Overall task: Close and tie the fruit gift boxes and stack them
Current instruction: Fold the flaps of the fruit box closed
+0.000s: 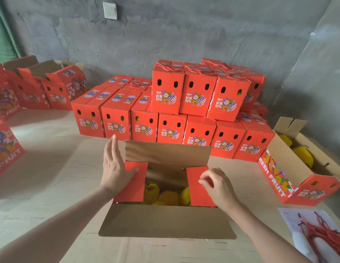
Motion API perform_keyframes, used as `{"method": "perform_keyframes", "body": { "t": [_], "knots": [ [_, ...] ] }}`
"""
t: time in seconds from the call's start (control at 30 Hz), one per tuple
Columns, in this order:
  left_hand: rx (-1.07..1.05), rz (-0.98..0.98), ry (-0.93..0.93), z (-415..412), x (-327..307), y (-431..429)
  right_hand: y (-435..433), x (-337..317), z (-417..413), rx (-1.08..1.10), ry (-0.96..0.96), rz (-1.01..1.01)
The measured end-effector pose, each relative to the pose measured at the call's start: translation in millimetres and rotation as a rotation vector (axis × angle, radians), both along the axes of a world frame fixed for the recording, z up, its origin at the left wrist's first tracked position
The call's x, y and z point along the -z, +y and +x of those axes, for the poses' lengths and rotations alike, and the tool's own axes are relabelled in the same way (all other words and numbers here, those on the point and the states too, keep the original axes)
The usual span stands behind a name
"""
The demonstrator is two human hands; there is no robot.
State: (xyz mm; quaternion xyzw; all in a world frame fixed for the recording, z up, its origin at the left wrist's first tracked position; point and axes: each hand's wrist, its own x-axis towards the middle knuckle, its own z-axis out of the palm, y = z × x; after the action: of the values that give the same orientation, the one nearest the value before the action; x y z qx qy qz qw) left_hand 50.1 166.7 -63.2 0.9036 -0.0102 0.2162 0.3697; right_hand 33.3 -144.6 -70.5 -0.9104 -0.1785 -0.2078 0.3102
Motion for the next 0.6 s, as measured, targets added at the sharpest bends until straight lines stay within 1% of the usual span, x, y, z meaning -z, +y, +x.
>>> {"method": "perform_keyframes", "body": {
  "t": [0.07,0.13,0.2,0.23,0.3,0.4,0.43,0.53,0.6],
  "knots": [
    [0.052,-0.074,0.031,1,-4,-1,-1,1,-2,0.063,0.069,0.123],
    [0.081,-0.090,-0.003,0,-8,3,-2,2,-3,0.102,0.062,0.160],
    [0.129,0.041,-0.095,-6,-9,8,-3,3,-3,0.126,0.039,0.151],
    [0.181,0.097,-0.104,-11,-7,10,-4,4,-3,0.134,0.023,0.135],
    [0.289,0.131,-0.062,-19,1,17,-5,6,-3,0.139,0.031,0.141],
    [0.346,0.103,0.051,-21,8,27,-9,4,-4,0.066,0.086,0.180],
    [0.344,0.109,0.055,-18,10,30,-12,3,-3,0.008,0.137,0.146],
    [0.338,0.152,0.101,-3,14,34,-20,-4,5,-0.153,0.393,-0.037],
    [0.380,0.163,0.234,4,11,38,-20,-11,14,-0.153,0.412,-0.060]
  ]
}}
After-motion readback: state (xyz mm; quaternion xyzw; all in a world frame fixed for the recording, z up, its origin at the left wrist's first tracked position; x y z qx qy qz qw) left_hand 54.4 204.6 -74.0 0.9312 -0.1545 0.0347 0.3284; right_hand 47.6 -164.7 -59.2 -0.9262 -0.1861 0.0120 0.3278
